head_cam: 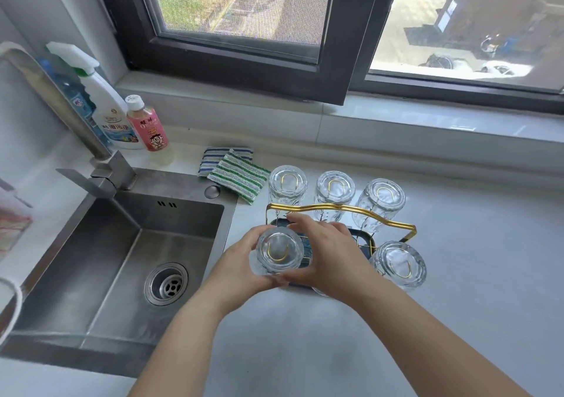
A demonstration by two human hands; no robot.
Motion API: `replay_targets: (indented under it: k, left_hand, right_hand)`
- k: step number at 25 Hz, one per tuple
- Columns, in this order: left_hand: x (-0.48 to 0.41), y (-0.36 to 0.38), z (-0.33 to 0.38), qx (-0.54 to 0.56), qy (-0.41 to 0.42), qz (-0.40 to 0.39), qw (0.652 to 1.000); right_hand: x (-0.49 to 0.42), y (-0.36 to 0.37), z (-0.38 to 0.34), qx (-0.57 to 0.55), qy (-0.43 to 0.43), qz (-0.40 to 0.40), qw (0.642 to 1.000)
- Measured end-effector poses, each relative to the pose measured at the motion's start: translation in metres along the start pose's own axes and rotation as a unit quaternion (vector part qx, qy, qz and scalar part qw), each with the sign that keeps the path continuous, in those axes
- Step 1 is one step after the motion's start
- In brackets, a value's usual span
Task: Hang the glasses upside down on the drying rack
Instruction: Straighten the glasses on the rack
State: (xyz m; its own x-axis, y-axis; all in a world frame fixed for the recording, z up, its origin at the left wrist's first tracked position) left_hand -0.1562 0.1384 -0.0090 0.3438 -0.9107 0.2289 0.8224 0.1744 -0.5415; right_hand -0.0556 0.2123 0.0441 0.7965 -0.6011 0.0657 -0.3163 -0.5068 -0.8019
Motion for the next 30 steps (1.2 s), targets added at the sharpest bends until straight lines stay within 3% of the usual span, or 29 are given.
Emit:
replay_targets:
  k: [6, 9, 11, 14, 21, 30]
  left_hand:
    - [0.009, -0.001, 0.009, -0.048, 0.005, -0.01, 0.999]
    - [0.018, -0.013, 0.034, -0.125, 0.066, 0.027, 0.99]
    - [0.022, -0.013, 0.06, -0.178, 0.137, 0.05, 0.973]
    - [0.015, 0.009, 0.091, -0.259, 0.201, 0.025, 0.944]
    - [-0.026, 0.051, 0.096, -0.473, 0.171, -0.048, 0.863]
    - [-0.028, 0.047, 0.098, -0.429, 0.157, -0.053, 0.888]
  right_hand:
    - [0.016, -0.019, 0.012, 0.003, 0.014, -0.013, 1.0]
    - [0.035, -0.035, 0.033, 0.039, 0.039, -0.024, 0.998]
    - [0.041, -0.039, 0.038, 0.06, 0.05, -0.032, 0.996]
    - [0.04, -0.041, 0.037, 0.071, 0.066, -0.03, 0.995]
    - [0.036, -0.043, 0.046, 0.049, 0.088, -0.003, 0.995]
    - [0.042, -0.047, 0.048, 0.04, 0.095, 0.012, 0.995]
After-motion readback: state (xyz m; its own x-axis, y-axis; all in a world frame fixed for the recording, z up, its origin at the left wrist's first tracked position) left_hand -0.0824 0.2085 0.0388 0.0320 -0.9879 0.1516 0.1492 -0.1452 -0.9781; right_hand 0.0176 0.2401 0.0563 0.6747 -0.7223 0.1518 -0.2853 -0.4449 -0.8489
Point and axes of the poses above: each hand's wrist, its own x-axis away from the middle knuckle, its own y-axis out of the palm, z = x × y, the point moved 8 cm from there along -x, towards the middle knuckle, and after that the axes turned 7 degrees about -x, right-handed, at the moved point
